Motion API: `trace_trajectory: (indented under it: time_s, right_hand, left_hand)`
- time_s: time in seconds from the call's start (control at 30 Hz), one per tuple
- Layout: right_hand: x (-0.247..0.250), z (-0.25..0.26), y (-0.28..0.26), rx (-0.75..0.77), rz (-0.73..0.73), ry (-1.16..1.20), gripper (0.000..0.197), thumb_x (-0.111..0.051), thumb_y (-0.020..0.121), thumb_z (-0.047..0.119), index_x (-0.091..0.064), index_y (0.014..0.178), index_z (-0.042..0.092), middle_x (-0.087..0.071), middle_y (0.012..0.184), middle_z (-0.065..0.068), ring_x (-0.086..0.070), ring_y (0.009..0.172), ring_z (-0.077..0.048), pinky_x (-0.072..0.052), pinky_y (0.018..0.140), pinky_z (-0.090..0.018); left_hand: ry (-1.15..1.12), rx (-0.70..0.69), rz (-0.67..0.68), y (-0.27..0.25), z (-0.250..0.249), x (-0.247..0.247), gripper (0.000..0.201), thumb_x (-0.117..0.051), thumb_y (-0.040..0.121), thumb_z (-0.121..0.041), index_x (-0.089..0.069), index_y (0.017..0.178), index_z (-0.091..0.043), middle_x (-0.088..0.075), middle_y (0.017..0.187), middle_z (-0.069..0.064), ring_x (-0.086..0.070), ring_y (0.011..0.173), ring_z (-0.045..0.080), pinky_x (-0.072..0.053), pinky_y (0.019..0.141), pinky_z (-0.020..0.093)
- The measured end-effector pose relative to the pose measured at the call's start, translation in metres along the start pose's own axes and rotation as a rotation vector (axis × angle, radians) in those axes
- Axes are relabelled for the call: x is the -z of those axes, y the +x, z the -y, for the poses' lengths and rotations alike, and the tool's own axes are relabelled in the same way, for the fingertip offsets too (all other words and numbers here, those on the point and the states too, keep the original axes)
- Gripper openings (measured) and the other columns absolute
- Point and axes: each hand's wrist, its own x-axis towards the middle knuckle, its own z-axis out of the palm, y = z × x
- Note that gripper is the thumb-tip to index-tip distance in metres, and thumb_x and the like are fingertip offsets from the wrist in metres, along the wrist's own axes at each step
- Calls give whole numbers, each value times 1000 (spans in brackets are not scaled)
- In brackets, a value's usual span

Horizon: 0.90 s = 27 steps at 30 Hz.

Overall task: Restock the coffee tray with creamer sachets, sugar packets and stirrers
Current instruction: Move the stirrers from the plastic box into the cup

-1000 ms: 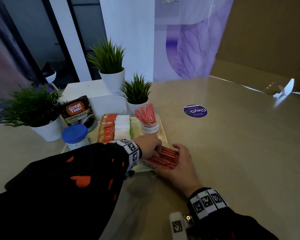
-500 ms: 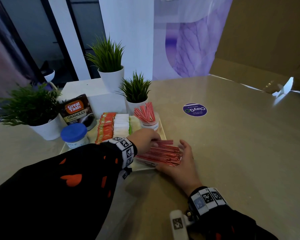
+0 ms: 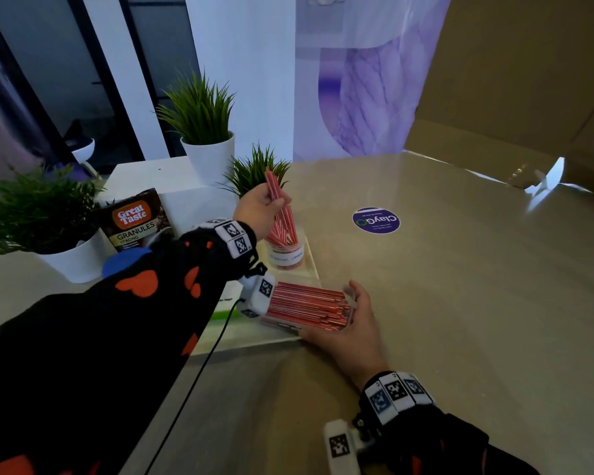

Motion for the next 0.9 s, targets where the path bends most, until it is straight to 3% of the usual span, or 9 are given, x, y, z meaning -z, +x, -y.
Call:
trace_trajectory:
  time_s: [0.07,0.17,0.27,0.37,0.53,0.67,0.77,0.83,0.9]
  right_hand:
    - [-1,1,0,0,-9,-19,135,-100,42,47,-23,153,39,-46,134,30,-58,121,-4,-51,106,-39]
    - [-1,1,-1,-8,-24,-40,138,-98,37,58,-23,152,42,-46,143,24,-58,122,-6,-51,106,-42]
    - [-2,1,-1,-7,-31,-59,138,-97,36,61,-23,152,43,-45,145,24,-57,124,-6,-51,106,-42]
    - [-2,1,-1,-3,-40,-70,138,-96,36,61,-22,152,43,-44,143,26,-56,125,-6,-50,107,-42]
    - [-3,0,-1,-1,-37,-47,137,-100,40,50,-24,153,40,-45,142,25,-58,122,-4,-51,106,-39]
    - [-3,-1,-1,-2,-36,-34,136,-100,40,48,-24,153,39,-46,145,21,-59,121,-5,-52,105,-39]
    - [-4,-1,-1,-13,-31,-31,138,-99,39,51,-23,153,39,-46,147,19,-59,123,-7,-51,106,-42]
    - [-4,-2,0,-12,-33,-26,138,-99,38,51,-23,153,39,-46,147,20,-59,123,-6,-51,106,-42]
    - [-4,-3,0,-6,-38,-30,137,-100,39,49,-23,153,39,-47,142,25,-59,122,-6,-51,107,-42]
  left_hand:
    - [26,37,-34,13,7,-5,15,-54,100,-13,-61,98,-27,-73,108,-8,-67,105,14,-52,99,47]
    - [120,79,-42,21,15,-14,14,-58,98,-14,-57,107,-24,-71,114,-3,-66,107,17,-53,97,40]
    - [191,101,-91,21,20,-19,16,-60,98,-16,-57,112,-22,-66,115,-1,-62,102,17,-51,86,30]
    - [170,139,-129,19,22,-19,17,-59,99,-22,-59,117,-20,-65,115,3,-63,98,19,-53,80,29]
    - [165,146,-130,15,19,-14,44,-60,99,-24,-50,141,-15,-63,129,3,-62,107,19,-53,96,33]
    - [204,124,-108,10,13,-8,55,-62,97,-23,-44,148,-13,-53,146,4,-52,131,22,-44,110,40]
    - [220,50,-176,1,7,-4,46,-64,94,-28,-55,139,-19,-57,140,0,-56,123,20,-49,103,37]
    - [234,-51,-205,-9,2,-6,31,-66,92,-25,-64,123,-25,-62,128,-3,-59,115,15,-49,94,29]
    - [230,-146,-137,-20,0,-9,17,-70,88,-21,-69,105,-26,-67,112,-5,-63,103,10,-52,91,28]
